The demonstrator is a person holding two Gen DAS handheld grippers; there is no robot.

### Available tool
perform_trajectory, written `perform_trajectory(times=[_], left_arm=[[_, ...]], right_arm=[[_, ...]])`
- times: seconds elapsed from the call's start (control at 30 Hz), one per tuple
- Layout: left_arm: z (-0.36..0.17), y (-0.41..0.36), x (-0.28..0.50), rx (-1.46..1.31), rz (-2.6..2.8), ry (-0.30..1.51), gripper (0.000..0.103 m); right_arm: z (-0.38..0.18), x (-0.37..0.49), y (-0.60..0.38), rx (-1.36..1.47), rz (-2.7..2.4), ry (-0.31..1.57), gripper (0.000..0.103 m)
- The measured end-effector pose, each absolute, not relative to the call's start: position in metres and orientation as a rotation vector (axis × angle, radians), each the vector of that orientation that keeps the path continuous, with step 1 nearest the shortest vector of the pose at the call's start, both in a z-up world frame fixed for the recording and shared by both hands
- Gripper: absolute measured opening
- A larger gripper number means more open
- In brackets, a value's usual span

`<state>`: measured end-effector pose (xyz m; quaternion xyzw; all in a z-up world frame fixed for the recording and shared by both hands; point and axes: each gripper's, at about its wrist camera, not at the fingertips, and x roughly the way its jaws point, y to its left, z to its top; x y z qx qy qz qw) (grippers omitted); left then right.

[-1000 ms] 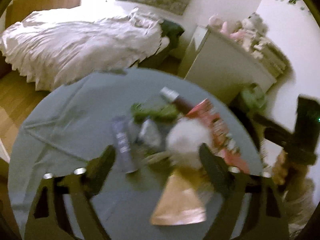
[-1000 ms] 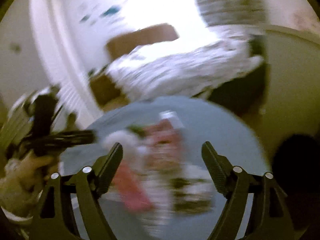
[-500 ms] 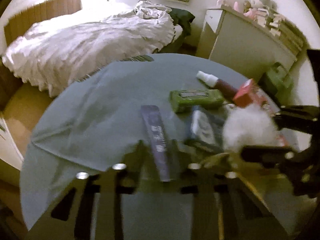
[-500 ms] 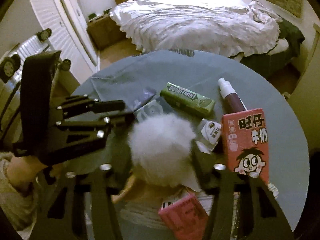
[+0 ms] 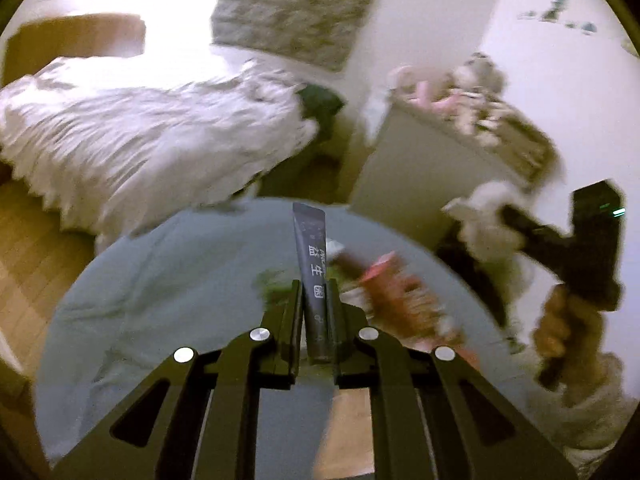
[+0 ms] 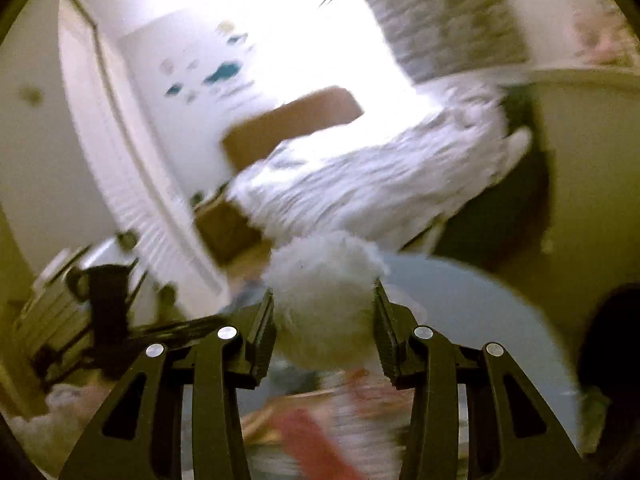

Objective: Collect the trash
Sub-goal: 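Carry the tube and pom-pom over the black bin and open both tools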

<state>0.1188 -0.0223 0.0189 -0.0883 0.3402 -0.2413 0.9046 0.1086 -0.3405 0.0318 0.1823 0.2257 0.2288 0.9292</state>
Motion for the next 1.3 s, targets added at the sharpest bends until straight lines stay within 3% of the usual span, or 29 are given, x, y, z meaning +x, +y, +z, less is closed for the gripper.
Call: perform_trajectory(times=[0.33, 0.63, 1.3], left_arm=[[0.049, -0.180, 0.137, -0.146, -0.803, 0.673, 0.012], [0.025, -0.307, 0.162, -0.116, -0.964, 0.759, 0.012], [-0.039, -0.402, 0.195, -0.028, -0.970, 0.938, 0.013]], right_arm=[[-0.011, 0.081, -0.490, 0.458, 0.068, 0.443, 0.043], [-0.066, 0.070, -0.568, 0.541, -0.128, 0.477, 0.043], [-0.112, 0.058, -0.624, 0.641, -0.255, 0.535, 0.043]])
